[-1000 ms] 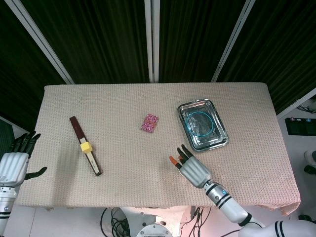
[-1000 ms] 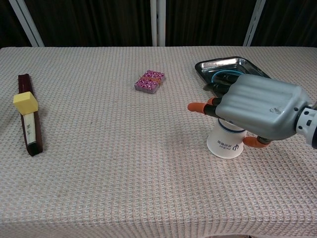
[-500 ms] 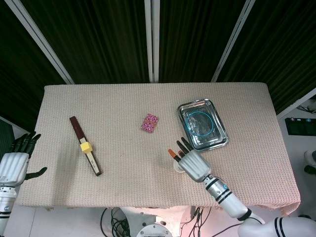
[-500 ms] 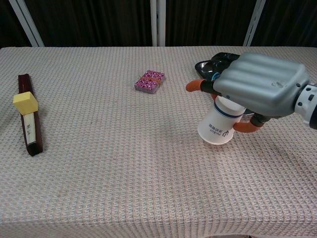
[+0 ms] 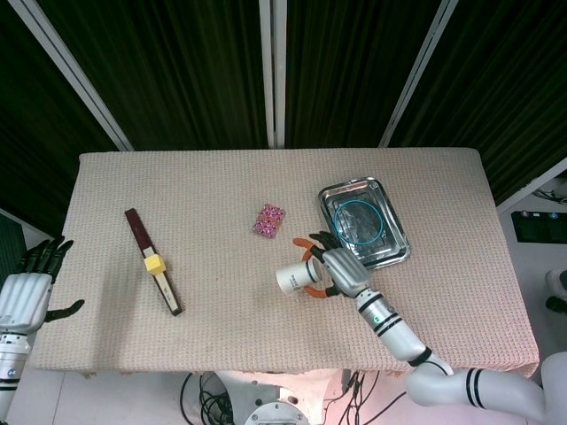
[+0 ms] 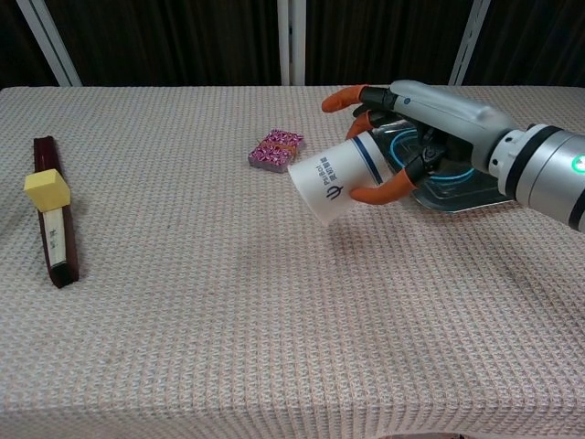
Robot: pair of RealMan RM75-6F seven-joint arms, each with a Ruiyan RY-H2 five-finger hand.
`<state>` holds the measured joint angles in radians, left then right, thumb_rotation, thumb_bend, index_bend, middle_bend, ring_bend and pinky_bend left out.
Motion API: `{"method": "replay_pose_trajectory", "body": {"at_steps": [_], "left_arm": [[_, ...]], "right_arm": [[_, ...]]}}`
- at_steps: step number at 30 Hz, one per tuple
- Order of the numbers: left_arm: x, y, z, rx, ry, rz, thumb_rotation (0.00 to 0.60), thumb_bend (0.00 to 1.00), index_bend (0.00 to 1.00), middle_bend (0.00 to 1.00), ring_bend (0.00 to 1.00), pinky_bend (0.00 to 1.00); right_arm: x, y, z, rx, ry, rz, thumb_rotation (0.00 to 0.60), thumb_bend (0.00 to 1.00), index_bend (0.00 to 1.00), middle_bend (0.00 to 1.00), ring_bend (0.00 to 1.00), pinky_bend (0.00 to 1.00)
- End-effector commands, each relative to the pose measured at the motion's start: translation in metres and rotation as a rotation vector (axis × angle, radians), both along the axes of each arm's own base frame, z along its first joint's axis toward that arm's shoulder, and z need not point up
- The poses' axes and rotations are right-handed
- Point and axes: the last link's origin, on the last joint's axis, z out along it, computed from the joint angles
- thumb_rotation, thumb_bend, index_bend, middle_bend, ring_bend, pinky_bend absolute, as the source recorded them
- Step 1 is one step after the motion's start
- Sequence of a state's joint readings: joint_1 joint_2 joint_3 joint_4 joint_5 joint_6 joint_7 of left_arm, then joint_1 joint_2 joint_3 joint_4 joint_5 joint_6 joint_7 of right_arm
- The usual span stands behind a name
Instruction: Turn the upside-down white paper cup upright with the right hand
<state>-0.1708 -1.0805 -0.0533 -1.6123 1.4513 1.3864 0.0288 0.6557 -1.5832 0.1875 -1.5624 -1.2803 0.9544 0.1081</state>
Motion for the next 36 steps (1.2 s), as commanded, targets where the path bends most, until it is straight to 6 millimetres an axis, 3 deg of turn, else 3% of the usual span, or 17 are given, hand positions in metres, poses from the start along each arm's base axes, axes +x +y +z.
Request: {"method": "replay_pose_trajectory", "body": {"at_steps": [1,5,8,12,15,20,29,36], "left_arm": [[0.0,0.0,0.0,-0.001,0.001,0.0,0.6,0.14,0.02,0.0,0.0,0.1],[0.0,-0.001,0.0,0.0,-0.001,-0.002,0.6,0.14,0.02,0.0,0.0,0.1],[0.0,-0.001,0.0,-0.002,0.003,-0.005,0.6,0.14,0.02,0.0,0.0,0.1],[0.0,-0.001,0.0,-0.001,0.002,-0.005,0.6,0.14,0.02,0.0,0.0,0.1],[0.0,-0.001,0.0,-0.002,0.002,-0.005,0.6,0.14,0.02,0.0,0.0,0.1],[0.0,-0.001,0.0,-0.004,0.003,-0.004,0.6,0.14,0.02,0.0,0.0,0.1],[0.0,-0.001,-0.001,-0.008,0.004,0.001,0.6,0.14,0.02,0.0,0.0,0.1],[0.0,-0.001,-0.001,-0.008,0.01,0.002,0.6,0.14,0.03,0.0,0.0,0.1]], "right_arm": [[-0.007,-0.023,-0.025,0.139,-0.12,-0.146,0.6,0.19,0.15,0.53,0.08,0.0],[-0.009,-0.025,-0.029,0.164,-0.124,-0.163,0.6,0.18,0.13,0.49,0.07,0.0],[-0.01,-0.025,-0.03,0.188,-0.115,-0.164,0.6,0.17,0.05,0.41,0.03,0.0],[-0.009,-0.025,-0.023,0.175,-0.103,-0.125,0.6,0.06,0.0,0.13,0.0,0.0],[-0.01,-0.026,-0.016,0.156,-0.105,-0.108,0.6,0.01,0.0,0.01,0.0,0.0],[-0.012,-0.027,0.0,0.084,-0.025,-0.02,0.6,0.0,0.0,0.0,0.0,0.0],[0.015,-0.019,0.027,-0.106,0.503,0.468,0.6,0.0,0.0,0.01,0.0,0.0],[0.018,-0.013,0.014,-0.167,0.721,0.583,0.6,0.0,0.0,0.03,0.0,0.0]]}}
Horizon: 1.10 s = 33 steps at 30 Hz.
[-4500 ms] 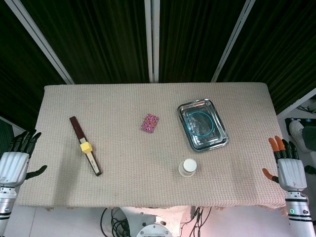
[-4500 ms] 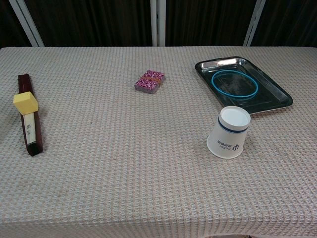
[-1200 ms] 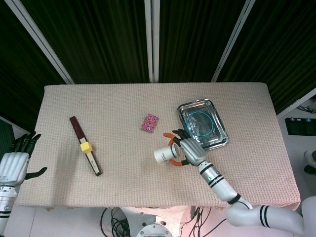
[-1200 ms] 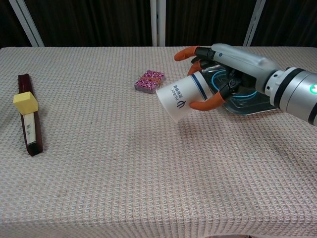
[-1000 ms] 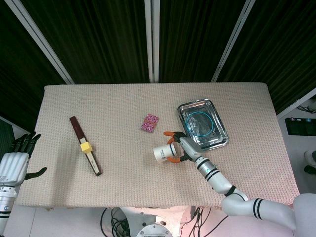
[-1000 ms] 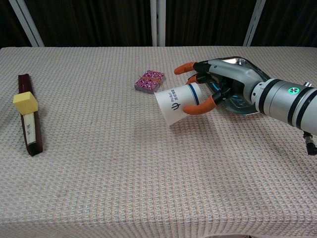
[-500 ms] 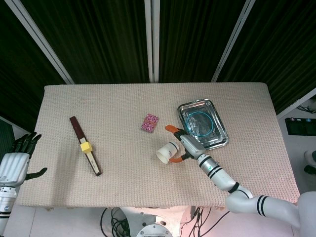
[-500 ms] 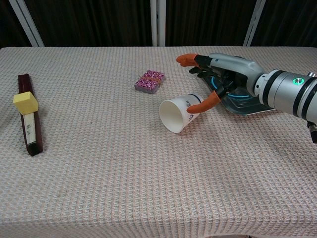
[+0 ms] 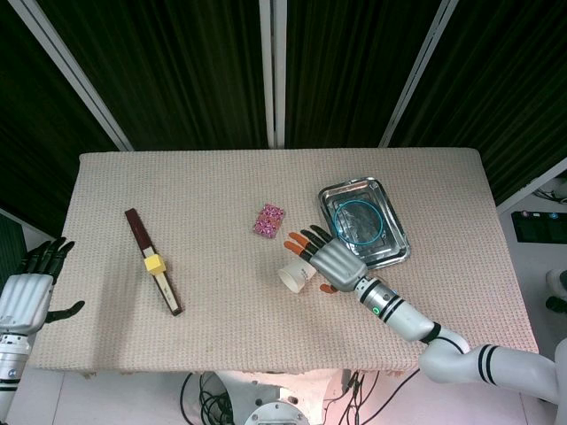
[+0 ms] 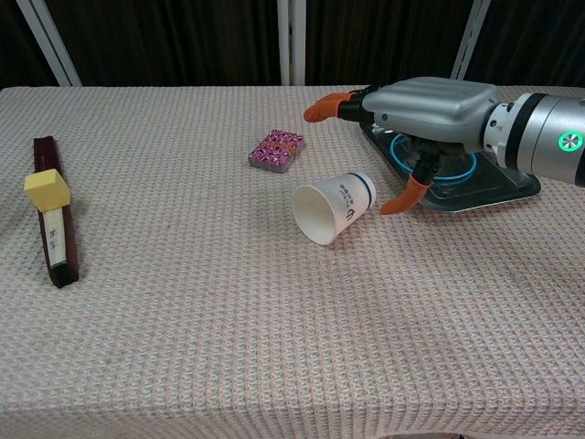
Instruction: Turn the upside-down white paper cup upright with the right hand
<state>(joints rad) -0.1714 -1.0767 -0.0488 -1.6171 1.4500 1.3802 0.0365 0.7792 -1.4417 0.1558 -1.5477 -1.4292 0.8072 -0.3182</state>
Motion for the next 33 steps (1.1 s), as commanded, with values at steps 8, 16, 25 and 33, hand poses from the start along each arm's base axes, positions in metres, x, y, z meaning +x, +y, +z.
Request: {"method": "replay_pose_trajectory", "body": {"at_steps": [8,16,25,33], "left_arm": [[-0.001,0.0,0.0,0.002,0.004,0.001,0.6,0.14,0.03,0.0,0.0,0.1],[-0.001,0.0,0.001,0.002,0.002,0.004,0.6,0.14,0.03,0.0,0.0,0.1],[-0.002,0.001,0.001,0.001,0.005,0.009,0.6,0.14,0.03,0.0,0.0,0.1],[-0.002,0.001,0.001,-0.002,0.004,0.009,0.6,0.14,0.03,0.0,0.0,0.1]], "right_arm": [[0.01,0.009,-0.026,-0.047,0.162,0.134,0.6,0.0,0.0,0.09,0.0,0.0],[0.012,0.012,-0.037,-0.046,0.137,0.141,0.6,0.02,0.0,0.2,0.0,0.0],[0.014,0.013,-0.046,-0.041,0.112,0.145,0.6,0.03,0.0,0.26,0.0,0.0],[0.016,0.009,-0.055,-0.076,0.078,0.157,0.6,0.07,0.0,0.4,0.01,0.0]]}}
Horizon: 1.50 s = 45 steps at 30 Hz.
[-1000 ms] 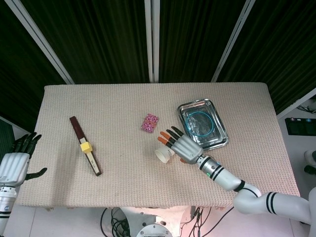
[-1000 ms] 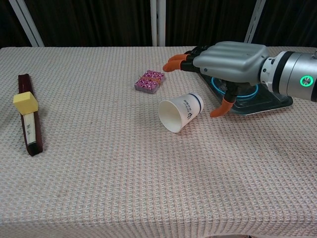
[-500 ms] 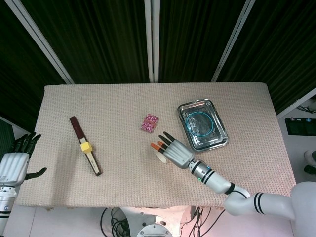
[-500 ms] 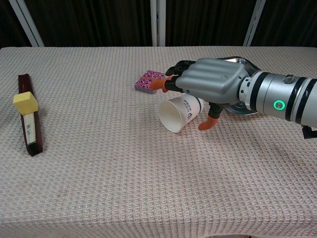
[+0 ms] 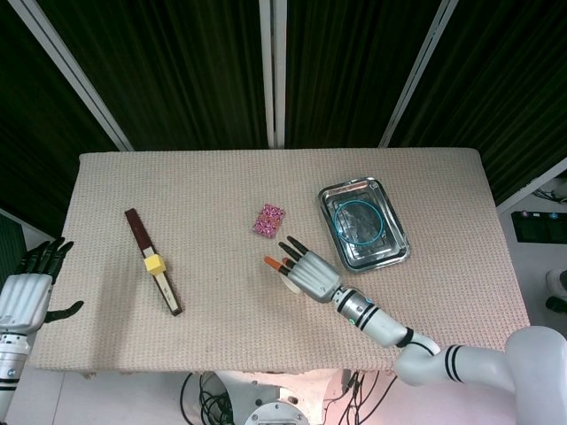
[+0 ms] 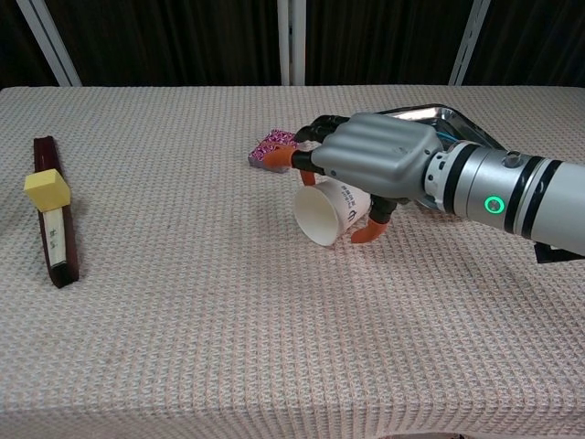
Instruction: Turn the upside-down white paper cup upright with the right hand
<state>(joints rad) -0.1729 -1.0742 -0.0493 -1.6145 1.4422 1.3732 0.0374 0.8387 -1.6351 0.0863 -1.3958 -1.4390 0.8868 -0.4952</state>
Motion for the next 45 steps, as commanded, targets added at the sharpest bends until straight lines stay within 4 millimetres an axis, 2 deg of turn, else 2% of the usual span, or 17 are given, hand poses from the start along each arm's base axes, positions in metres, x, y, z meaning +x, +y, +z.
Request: {"method": "replay_pose_trajectory", "body": {"at_steps": [1,4,8,10,13,16,24,31,40,43,45], "left_arm": [[0.0,0.0,0.0,0.0,-0.001,0.001,0.6,0.14,0.03,0.0,0.0,0.1],[0.0,0.0,0.0,0.0,0.001,0.0,0.6,0.14,0.03,0.0,0.0,0.1],[0.0,0.0,0.0,0.0,0.001,0.0,0.6,0.14,0.03,0.0,0.0,0.1],[0.0,0.0,0.0,-0.001,0.001,0.0,0.6,0.14,0.03,0.0,0.0,0.1],[0.0,0.0,0.0,-0.002,0.003,-0.002,0.6,0.14,0.03,0.0,0.0,0.1],[0.0,0.0,-0.001,-0.004,0.003,-0.003,0.6,0.14,0.03,0.0,0.0,0.1],[0.0,0.0,-0.001,-0.007,0.005,0.0,0.6,0.14,0.03,0.0,0.0,0.1],[0.0,0.0,-0.002,-0.006,0.006,0.0,0.6,0.14,0.03,0.0,0.0,0.1],[0.0,-0.001,-0.001,-0.005,0.001,0.0,0.6,0.14,0.03,0.0,0.0,0.1],[0.0,-0.001,-0.001,-0.006,0.004,-0.002,0.6,0.14,0.03,0.0,0.0,0.1],[0.0,-0.001,-0.002,-0.006,0.004,-0.002,0.6,0.14,0.03,0.0,0.0,0.1]], "right_arm": [[0.001,-0.001,-0.003,-0.009,-0.028,0.003,0.6,0.08,0.0,0.42,0.02,0.0],[0.001,-0.001,-0.004,-0.013,-0.058,0.008,0.6,0.11,0.0,0.5,0.06,0.0],[0.004,-0.003,0.004,-0.015,-0.155,-0.01,0.6,0.14,0.0,0.52,0.07,0.0],[0.008,-0.005,0.011,-0.001,-0.279,-0.063,0.6,0.15,0.0,0.52,0.08,0.0],[0.008,-0.007,0.017,0.062,-0.529,-0.207,0.6,0.15,0.0,0.52,0.08,0.0],[-0.001,-0.007,0.014,0.16,-0.746,-0.383,0.6,0.15,0.0,0.52,0.08,0.0],[-0.032,-0.009,0.005,0.327,-1.01,-0.716,0.6,0.15,0.01,0.52,0.08,0.0],[-0.04,-0.013,0.0,0.376,-1.038,-0.79,0.6,0.15,0.01,0.52,0.08,0.0],[-0.049,-0.011,-0.006,0.37,-0.986,-0.767,0.6,0.12,0.01,0.51,0.08,0.0],[-0.052,-0.01,-0.004,0.371,-0.939,-0.746,0.6,0.09,0.01,0.46,0.06,0.0],[-0.054,-0.008,-0.003,0.384,-0.894,-0.738,0.6,0.07,0.0,0.35,0.02,0.0]]}}
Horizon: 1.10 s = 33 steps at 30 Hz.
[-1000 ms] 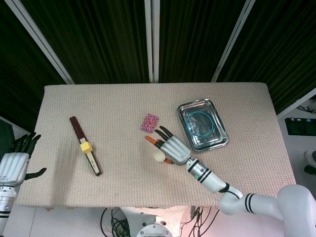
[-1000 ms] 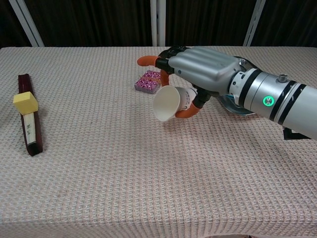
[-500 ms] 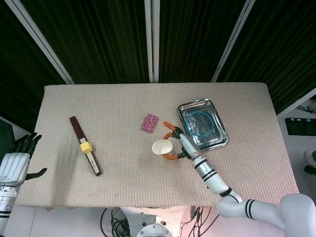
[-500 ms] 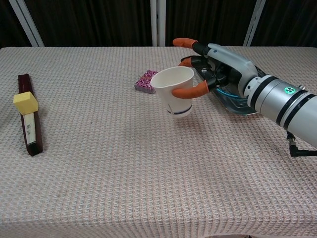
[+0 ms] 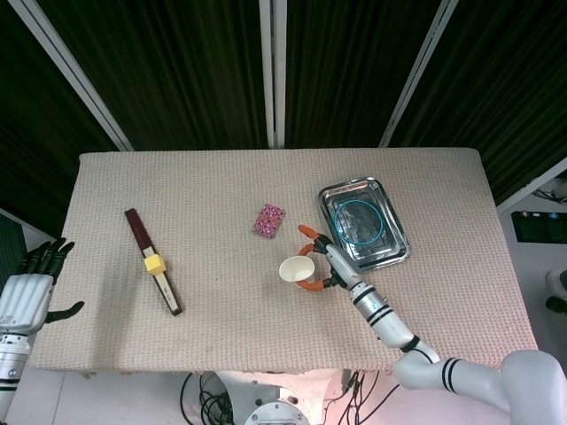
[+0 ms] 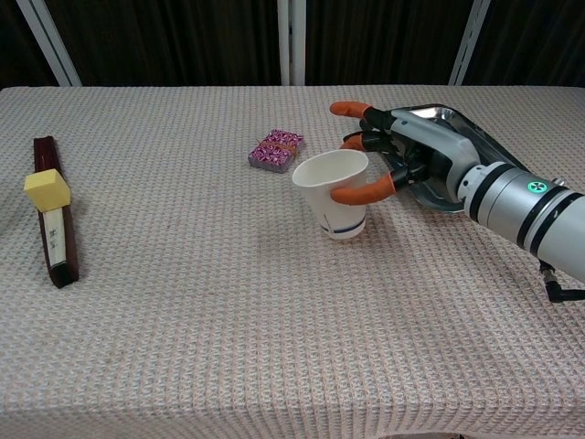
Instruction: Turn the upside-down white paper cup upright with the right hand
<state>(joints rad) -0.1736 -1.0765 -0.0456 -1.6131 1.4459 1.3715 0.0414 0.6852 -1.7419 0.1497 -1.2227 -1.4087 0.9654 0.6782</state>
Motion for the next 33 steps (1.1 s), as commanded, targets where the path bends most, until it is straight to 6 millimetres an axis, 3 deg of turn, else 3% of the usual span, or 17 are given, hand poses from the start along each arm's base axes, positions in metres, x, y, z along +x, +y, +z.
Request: {"method": "replay_pose_trajectory", "body": {"at_steps": [1,5,11,15,20,26,33], "left_arm": [[0.0,0.0,0.0,0.0,0.001,0.0,0.6,0.14,0.03,0.0,0.0,0.1],[0.0,0.001,0.0,0.004,0.001,0.001,0.6,0.14,0.03,0.0,0.0,0.1],[0.0,0.001,0.001,0.008,0.0,0.0,0.6,0.14,0.03,0.0,0.0,0.1],[0.0,0.001,0.001,0.011,0.001,-0.002,0.6,0.14,0.03,0.0,0.0,0.1],[-0.001,0.002,0.002,0.023,-0.002,0.002,0.6,0.14,0.03,0.0,0.0,0.1],[0.0,0.002,0.003,0.028,-0.006,-0.004,0.6,0.14,0.03,0.0,0.0,0.1],[0.001,0.002,0.002,0.032,-0.004,-0.012,0.6,0.14,0.03,0.0,0.0,0.1]], "right_arm": [[-0.004,0.003,0.001,0.034,0.059,0.04,0.6,0.06,0.0,0.26,0.0,0.0],[-0.004,0.003,0.021,0.032,0.134,0.119,0.6,0.01,0.0,0.02,0.0,0.0],[-0.012,0.013,0.078,-0.102,0.253,0.228,0.6,0.0,0.0,0.0,0.0,0.0],[-0.038,0.028,0.126,-0.245,0.421,0.238,0.6,0.0,0.0,0.0,0.0,0.0],[-0.094,0.053,0.184,-0.514,0.769,0.13,0.6,0.0,0.0,0.0,0.0,0.0],[-0.144,0.091,0.209,-0.519,1.029,-0.09,0.6,0.0,0.0,0.0,0.0,0.0],[-0.174,0.119,0.21,-0.568,1.062,-0.216,0.6,0.0,0.0,0.0,0.0,0.0]]}}
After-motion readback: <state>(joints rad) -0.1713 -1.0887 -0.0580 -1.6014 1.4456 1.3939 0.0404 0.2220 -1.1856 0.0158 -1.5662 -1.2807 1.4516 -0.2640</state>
